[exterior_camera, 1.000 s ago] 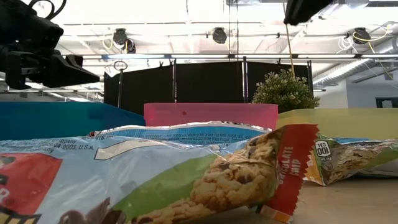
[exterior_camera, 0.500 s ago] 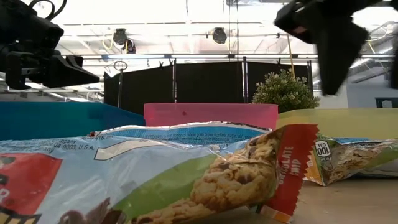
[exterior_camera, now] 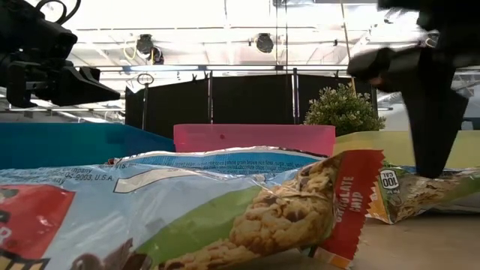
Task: Pick and place Granola Bars by type
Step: Put the yellow granola bar into the yellow bin
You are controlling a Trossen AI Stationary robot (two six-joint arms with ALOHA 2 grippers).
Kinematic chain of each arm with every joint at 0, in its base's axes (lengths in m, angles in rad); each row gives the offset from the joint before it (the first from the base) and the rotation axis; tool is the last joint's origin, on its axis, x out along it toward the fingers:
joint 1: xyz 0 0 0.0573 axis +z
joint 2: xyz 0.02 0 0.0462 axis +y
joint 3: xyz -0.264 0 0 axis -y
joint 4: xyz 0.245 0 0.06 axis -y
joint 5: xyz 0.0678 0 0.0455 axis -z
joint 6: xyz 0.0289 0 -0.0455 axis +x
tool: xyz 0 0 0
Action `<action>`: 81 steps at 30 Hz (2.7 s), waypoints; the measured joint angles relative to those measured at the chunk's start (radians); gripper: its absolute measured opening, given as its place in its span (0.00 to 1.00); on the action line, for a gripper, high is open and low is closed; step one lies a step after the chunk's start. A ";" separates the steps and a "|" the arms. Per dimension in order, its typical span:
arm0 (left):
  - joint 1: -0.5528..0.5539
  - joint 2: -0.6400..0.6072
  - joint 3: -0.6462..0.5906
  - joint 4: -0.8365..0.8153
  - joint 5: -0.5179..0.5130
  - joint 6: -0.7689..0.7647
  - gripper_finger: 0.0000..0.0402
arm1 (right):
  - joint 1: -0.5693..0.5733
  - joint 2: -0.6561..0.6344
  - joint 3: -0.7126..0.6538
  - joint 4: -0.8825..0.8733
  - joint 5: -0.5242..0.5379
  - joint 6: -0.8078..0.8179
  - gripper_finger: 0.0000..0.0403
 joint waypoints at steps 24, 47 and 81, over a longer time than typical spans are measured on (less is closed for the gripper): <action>0.000 0.000 0.000 -0.005 0.000 -0.008 0.02 | -0.036 -0.103 -0.100 0.179 -0.028 -0.117 0.08; 0.000 0.000 -0.001 0.013 0.001 -0.003 0.02 | -0.263 -1.045 -0.671 0.546 0.125 -0.313 0.05; 0.000 0.000 0.000 0.007 0.001 -0.092 0.02 | -0.575 -0.990 -0.567 -0.033 0.160 -0.139 0.06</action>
